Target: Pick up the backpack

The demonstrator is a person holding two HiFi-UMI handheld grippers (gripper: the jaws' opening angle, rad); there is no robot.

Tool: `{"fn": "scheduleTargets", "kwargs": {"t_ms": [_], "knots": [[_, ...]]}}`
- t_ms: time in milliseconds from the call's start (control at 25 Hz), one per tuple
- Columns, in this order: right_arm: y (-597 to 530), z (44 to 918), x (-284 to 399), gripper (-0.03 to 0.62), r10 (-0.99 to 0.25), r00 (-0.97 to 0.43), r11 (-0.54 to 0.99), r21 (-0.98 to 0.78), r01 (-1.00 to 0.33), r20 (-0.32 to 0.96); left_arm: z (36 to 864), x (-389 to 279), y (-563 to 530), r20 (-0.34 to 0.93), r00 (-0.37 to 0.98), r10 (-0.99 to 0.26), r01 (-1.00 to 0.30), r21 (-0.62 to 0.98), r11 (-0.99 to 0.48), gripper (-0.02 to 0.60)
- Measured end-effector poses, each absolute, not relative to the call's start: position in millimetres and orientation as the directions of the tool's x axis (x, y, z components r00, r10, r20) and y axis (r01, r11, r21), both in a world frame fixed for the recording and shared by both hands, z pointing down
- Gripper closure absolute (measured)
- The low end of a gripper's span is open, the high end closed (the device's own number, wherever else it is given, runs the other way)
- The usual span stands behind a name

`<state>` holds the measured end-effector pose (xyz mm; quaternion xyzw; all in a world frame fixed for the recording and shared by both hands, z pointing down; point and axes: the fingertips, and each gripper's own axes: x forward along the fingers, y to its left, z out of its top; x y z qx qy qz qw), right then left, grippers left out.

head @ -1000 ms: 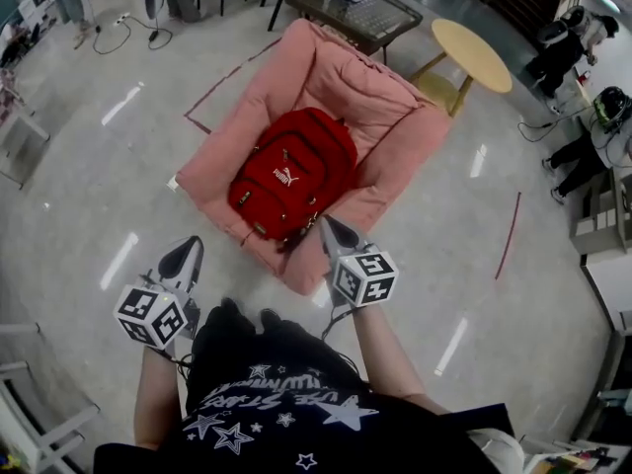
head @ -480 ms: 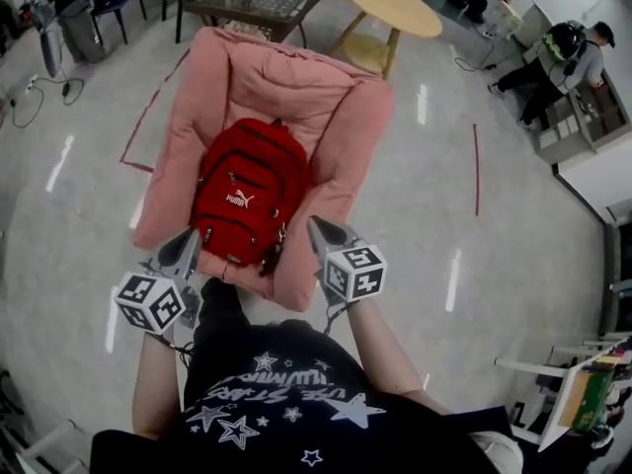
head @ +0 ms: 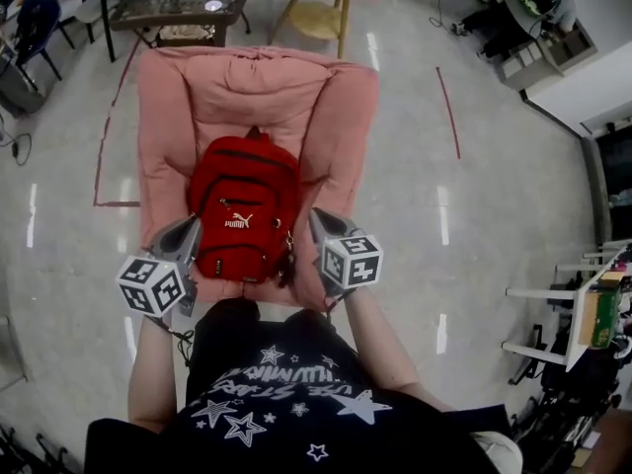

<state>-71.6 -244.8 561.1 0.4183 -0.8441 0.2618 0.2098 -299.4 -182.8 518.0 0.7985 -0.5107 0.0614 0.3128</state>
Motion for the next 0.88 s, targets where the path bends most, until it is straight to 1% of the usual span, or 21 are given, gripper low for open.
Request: {"fn": "scheduleTargets", "kwargs": {"t_ms": [120,200,280,400,440,520,600,680,720,880], "knots": [[-254.3,571.6,-72.5,0.591,-0.625,-0.504,0.444,-0.260,-0.857,0.596,531.6,-306.2,-203.6,0.439,0.523,-0.731,-0.832,0.448,-0.327,0.572],[-259.9,580.4,-74.9,0.500,-0.624,-0.482,0.414,-0.264,-0.871,0.614,543.2,-309.2,-216.8,0.459,0.550,-0.697,-0.822,0.446,-0.355,0.572],[-266.1,588.7,-79.2,0.487,-0.617,-0.468,0.399,-0.261,-0.879,0.633,553.3,-312.3,-230.5,0.475,0.569,-0.671,-0.814,0.441,-0.378,0.571],[-275.3,602.0,-85.8,0.340,-0.606,-0.435,0.378,-0.239,-0.894,0.667,567.5,-317.8,-252.7,0.498,0.583,-0.642,-0.811,0.407,-0.420,0.569],[-278.6,606.2,-87.8,0.308,-0.607,-0.422,0.372,-0.229,-0.900,0.673,573.2,-319.8,-261.1,0.505,0.583,-0.636,-0.812,0.391,-0.433,0.539],[-286.4,614.9,-91.5,0.256,-0.614,-0.401,0.362,-0.209,-0.908,0.680,586.3,-323.1,-278.3,0.518,0.583,-0.626,-0.813,0.369,-0.451,0.448],[-294.6,623.6,-95.3,0.235,-0.620,-0.390,0.357,-0.197,-0.913,0.681,600.9,-325.0,-293.9,0.534,0.582,-0.614,-0.813,0.351,-0.465,0.379],[-303.7,632.8,-99.6,0.229,-0.616,-0.389,0.363,-0.192,-0.912,0.685,617.0,-326.0,-306.5,0.559,0.579,-0.594,-0.812,0.324,-0.486,0.315],[-308.5,638.5,-102.8,0.229,-0.607,-0.397,0.373,-0.194,-0.907,0.688,626.0,-326.6,-311.8,0.575,0.578,-0.579,-0.809,0.311,-0.498,0.296],[-331.1,667.8,-116.9,0.230,-0.544,-0.452,0.440,-0.218,-0.871,0.707,666.5,-328.6,-330.6,0.633,0.576,-0.517,-0.798,0.302,-0.521,0.249]]}}
